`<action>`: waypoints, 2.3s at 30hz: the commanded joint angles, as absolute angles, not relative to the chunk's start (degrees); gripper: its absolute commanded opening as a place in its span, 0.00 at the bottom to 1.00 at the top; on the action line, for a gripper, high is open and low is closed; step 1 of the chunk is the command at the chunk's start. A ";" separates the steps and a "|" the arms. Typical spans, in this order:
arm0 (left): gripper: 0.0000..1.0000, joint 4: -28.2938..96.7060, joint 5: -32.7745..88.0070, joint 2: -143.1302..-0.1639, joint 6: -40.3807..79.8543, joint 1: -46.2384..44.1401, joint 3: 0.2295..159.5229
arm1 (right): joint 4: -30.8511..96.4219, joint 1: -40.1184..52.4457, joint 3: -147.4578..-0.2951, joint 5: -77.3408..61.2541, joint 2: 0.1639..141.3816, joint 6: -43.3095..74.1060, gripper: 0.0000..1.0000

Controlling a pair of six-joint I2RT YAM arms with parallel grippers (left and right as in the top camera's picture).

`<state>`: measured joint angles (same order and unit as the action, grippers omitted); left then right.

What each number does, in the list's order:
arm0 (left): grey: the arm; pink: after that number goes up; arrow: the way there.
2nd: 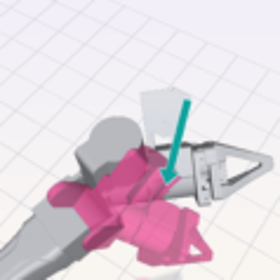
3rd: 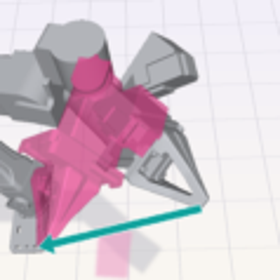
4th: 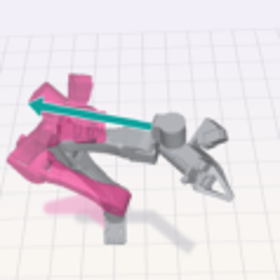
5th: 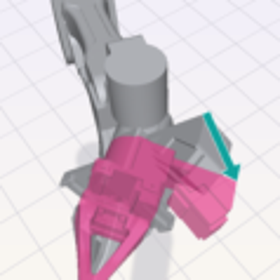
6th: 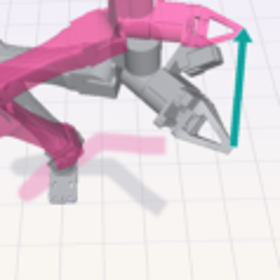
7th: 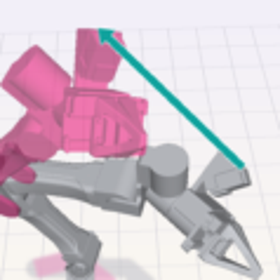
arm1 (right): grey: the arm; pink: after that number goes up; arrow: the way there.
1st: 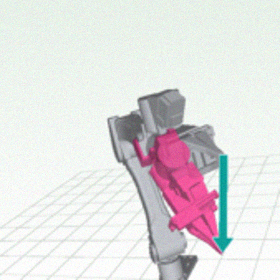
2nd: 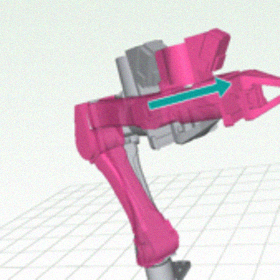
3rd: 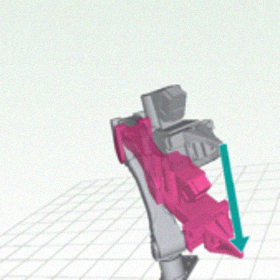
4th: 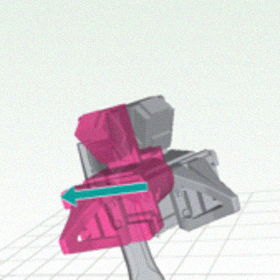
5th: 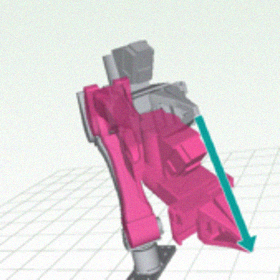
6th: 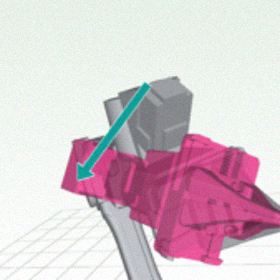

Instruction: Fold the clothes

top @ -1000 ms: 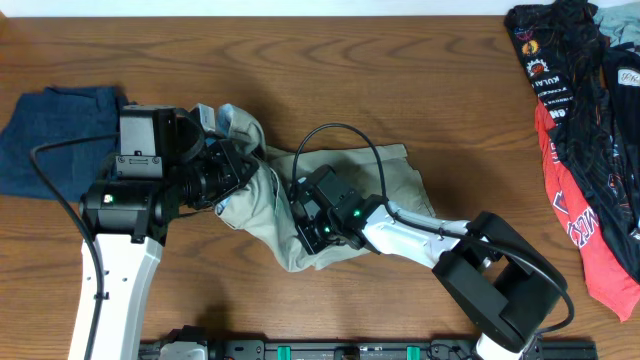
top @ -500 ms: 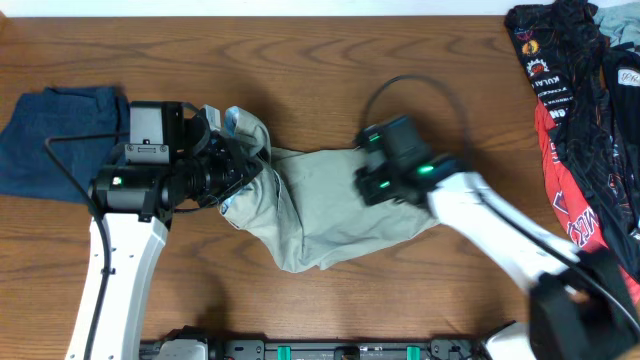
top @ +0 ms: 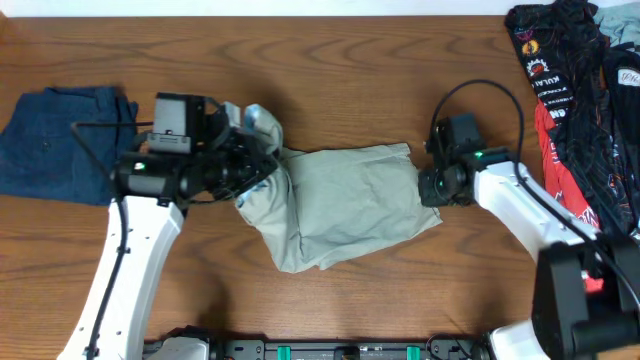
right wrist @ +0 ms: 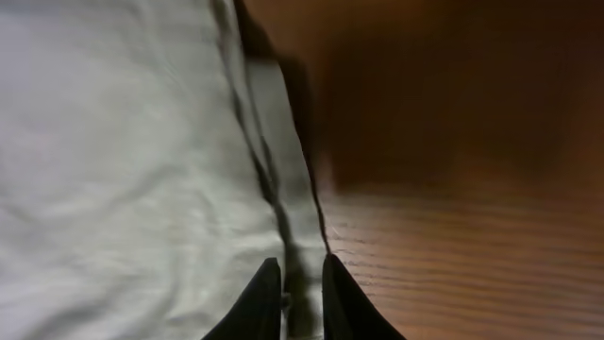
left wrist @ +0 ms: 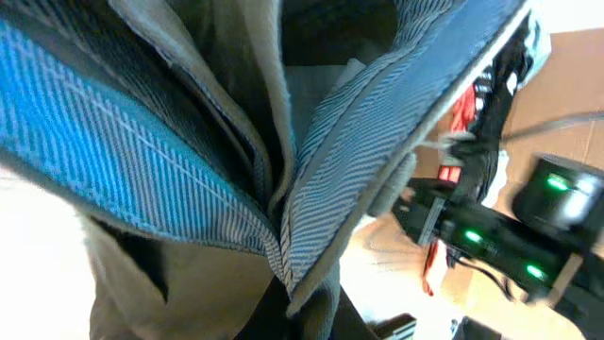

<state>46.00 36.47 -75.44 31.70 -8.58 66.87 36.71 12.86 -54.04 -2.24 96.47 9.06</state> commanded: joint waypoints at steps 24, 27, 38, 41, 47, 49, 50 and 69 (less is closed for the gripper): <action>0.58 22.90 34.94 -92.14 46.37 -31.20 68.20 | 41.25 17.63 -51.62 1.72 101.82 15.49 0.24; 0.60 24.60 34.92 -91.46 41.91 -28.71 68.20 | 46.96 13.91 -54.57 7.44 101.47 18.87 0.24; 0.79 39.57 11.66 -91.39 35.55 -17.61 68.20 | 52.18 8.10 -63.90 -13.93 92.82 5.61 0.27; 0.89 38.11 8.19 -91.53 35.55 -15.75 68.20 | 50.35 9.54 -63.88 -28.77 90.24 -0.08 0.27; 0.94 28.77 6.76 -93.12 31.11 -14.52 68.20 | 49.01 15.46 -63.55 -35.14 90.15 -1.32 0.31; 0.94 26.35 6.79 -94.43 31.07 -14.55 68.20 | 48.73 17.65 -63.18 -34.72 90.67 -1.06 0.31; 0.94 25.06 6.79 -95.57 31.07 -14.55 68.20 | 48.56 18.96 -62.92 -34.02 91.07 -0.54 0.31; 0.81 39.31 15.64 -113.06 31.07 -14.59 68.20 | 45.84 26.26 -49.98 -3.68 96.68 21.12 0.52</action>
